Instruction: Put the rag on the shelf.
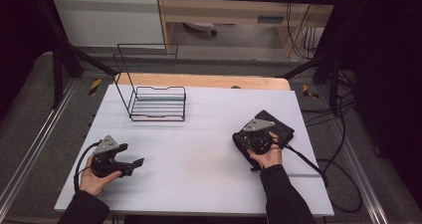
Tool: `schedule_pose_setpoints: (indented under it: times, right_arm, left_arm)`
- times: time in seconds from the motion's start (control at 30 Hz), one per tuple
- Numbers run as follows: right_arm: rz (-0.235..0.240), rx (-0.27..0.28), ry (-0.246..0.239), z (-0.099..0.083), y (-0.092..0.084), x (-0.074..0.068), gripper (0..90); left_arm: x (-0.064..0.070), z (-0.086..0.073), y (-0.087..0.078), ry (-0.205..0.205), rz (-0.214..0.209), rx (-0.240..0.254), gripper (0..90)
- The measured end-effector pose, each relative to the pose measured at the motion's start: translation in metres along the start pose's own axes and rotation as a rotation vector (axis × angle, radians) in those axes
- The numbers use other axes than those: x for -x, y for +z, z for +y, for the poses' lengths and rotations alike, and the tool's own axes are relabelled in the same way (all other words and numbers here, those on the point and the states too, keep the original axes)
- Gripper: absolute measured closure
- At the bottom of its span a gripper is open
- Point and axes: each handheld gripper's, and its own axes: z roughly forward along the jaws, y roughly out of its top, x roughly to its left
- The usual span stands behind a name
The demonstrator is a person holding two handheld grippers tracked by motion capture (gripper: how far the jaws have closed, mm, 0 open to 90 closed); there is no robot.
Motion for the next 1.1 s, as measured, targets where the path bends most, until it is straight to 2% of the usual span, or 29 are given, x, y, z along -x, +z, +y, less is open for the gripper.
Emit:
schedule_pose_setpoints:
  times: [0.2,0.37,0.57,0.83,1.0,1.03,1.1]
  right_arm:
    - [0.055,0.006,-0.017,-0.003,-0.004,-0.011,83.0]
    - [0.071,0.007,-0.034,-0.001,-0.006,-0.020,82.9]
    - [0.111,0.009,-0.043,0.003,-0.006,-0.033,82.9]
    - [0.166,0.011,-0.085,0.011,-0.003,-0.056,82.9]
    - [0.209,0.021,-0.109,0.017,-0.001,-0.072,82.9]
    - [0.230,0.027,-0.113,0.019,-0.001,-0.077,82.9]
    - [0.233,0.025,-0.121,0.020,-0.001,-0.080,82.9]
  left_arm:
    - [0.000,0.000,0.000,0.000,0.000,-0.001,11.3]
    - [0.000,0.000,0.000,0.001,0.001,-0.001,11.3]
    - [0.000,0.000,0.000,0.002,0.002,-0.001,11.3]
    - [0.000,0.000,0.000,0.002,0.003,-0.002,11.3]
    - [0.000,0.000,-0.001,0.001,0.003,-0.002,11.2]
    - [0.000,0.000,-0.001,0.001,0.003,-0.002,11.2]
    - [0.000,0.000,-0.001,0.001,0.003,-0.002,11.3]
